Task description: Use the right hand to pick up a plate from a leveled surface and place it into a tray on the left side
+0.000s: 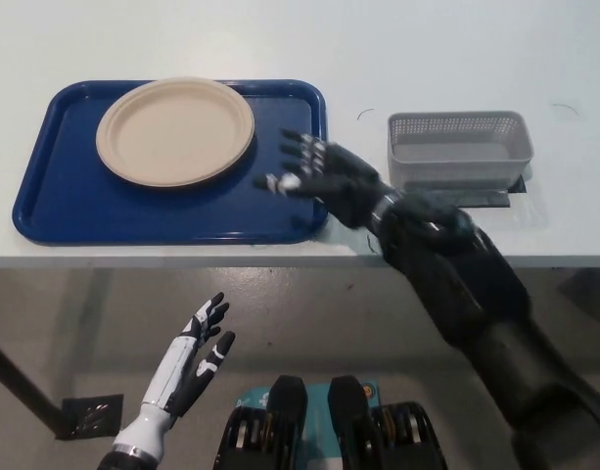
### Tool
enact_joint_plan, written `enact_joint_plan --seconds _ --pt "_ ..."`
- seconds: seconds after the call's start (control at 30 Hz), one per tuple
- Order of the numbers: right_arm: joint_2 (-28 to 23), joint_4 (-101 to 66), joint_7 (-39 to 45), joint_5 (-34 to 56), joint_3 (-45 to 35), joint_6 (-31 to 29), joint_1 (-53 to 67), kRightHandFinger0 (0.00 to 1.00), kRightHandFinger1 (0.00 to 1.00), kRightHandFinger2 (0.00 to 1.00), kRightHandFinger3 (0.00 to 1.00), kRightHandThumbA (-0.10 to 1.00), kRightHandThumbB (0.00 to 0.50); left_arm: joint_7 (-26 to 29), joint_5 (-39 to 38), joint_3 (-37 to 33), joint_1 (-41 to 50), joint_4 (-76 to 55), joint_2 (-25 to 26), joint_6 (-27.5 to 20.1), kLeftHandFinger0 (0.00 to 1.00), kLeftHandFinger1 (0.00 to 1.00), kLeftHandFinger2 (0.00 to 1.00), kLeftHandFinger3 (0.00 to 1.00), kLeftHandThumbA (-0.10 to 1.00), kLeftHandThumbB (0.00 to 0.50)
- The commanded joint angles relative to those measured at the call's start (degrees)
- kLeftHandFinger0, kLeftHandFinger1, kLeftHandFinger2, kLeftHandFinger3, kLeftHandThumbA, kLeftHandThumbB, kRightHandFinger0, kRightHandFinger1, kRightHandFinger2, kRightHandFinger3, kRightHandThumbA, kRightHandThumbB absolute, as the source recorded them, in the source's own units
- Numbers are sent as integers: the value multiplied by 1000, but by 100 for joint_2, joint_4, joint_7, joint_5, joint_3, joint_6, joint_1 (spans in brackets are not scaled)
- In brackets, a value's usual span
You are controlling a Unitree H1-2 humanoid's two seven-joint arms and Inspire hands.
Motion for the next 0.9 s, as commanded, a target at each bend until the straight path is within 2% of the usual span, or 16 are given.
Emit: enact_joint_plan --seconds 0.0,0.1,0.17,0.27,0.33,0.37,0.4,0.47,0.53,0.57,0.63,0.73,0.77,0.8,0.83,0.87 --pt "-1297 -8383 413 -371 -208 -421 2614 1000 1000 1000 1000 1000 430 -52 -40 2 -378 -50 108 -233 1000 1000 1000 1000 930 250" --pt "-981 -9140 276 91 -296 -968 3129 1000 1000 1000 1000 1000 499 -20 -43 19 -394 -4 68 -233 1000 1000 1000 1000 946 260" --pt "-720 -9256 379 114 -174 -1904 3357 1000 1000 1000 1000 875 427 1 -45 16 -393 17 51 -233 1000 1000 1000 1000 946 261" --pt "-610 -9256 724 31 64 -2632 3375 1000 1000 1000 1000 787 429 22 -16 11 -381 12 37 -233 1000 1000 1000 1000 948 267" --pt "-206 -9256 680 -170 395 -2860 3403 1000 1000 1000 1000 997 357 9 -20 6 -383 25 48 -233 1000 1000 1000 1000 958 264" --pt "-133 -9256 672 -183 524 -2917 3427 1000 1000 1000 1000 1000 339 8 -18 5 -382 24 52 -233 1000 1000 1000 1000 959 263" --pt "425 -9256 541 -1966 297 -3470 3676 1000 1000 1000 1000 1000 322 47 26 -13 -363 16 52 -233 1000 1000 1000 1000 960 252" --pt "1110 -9256 436 -3261 337 -3931 4440 1000 1000 1000 1000 1000 329 52 37 -28 -365 27 38 -233 1000 1000 1000 1000 955 242" --pt "1736 -9256 282 -3751 719 -4340 5673 1000 1000 1000 1000 1000 284 20 -23 -31 -398 63 32 -233 1000 1000 1000 1000 941 241" --pt "1706 -9256 274 -3652 776 -4434 5906 1000 1000 1000 1000 1000 335 -1 -39 -22 -404 70 25 -233 1000 1000 1000 1000 942 250" --pt "1660 -9256 232 -3689 587 -4543 6033 1000 1000 1000 1000 1000 336 -16 -65 -20 -401 61 30 -233 1000 1000 1000 1000 942 250" --pt "897 -9188 185 -3635 -180 -4109 5673 1000 1000 1000 1000 1000 446 59 -28 -43 -430 85 22 -233 1000 1000 1000 1000 944 238" --pt "752 -8851 148 -3475 -324 -4325 5651 1000 1000 1000 1000 1000 370 42 -41 -31 -417 67 11 -233 1000 1000 1000 1000 943 239" --pt "641 -8479 179 -2888 -388 -4475 5668 1000 1000 1000 1000 829 403 49 -31 -25 -405 59 5 -233 1000 1000 1000 1000 945 242" --pt "575 -8235 152 -2696 -472 -4542 5684 1000 1000 1000 1000 820 348 49 -39 -19 -403 59 5 -233 1000 1000 1000 1000 944 242" --pt "380 -7640 20 -2743 -768 -4703 5593 1000 1000 1000 1000 984 353 55 -62 0 -388 55 14 -233 1000 1000 1000 1000 943 241"
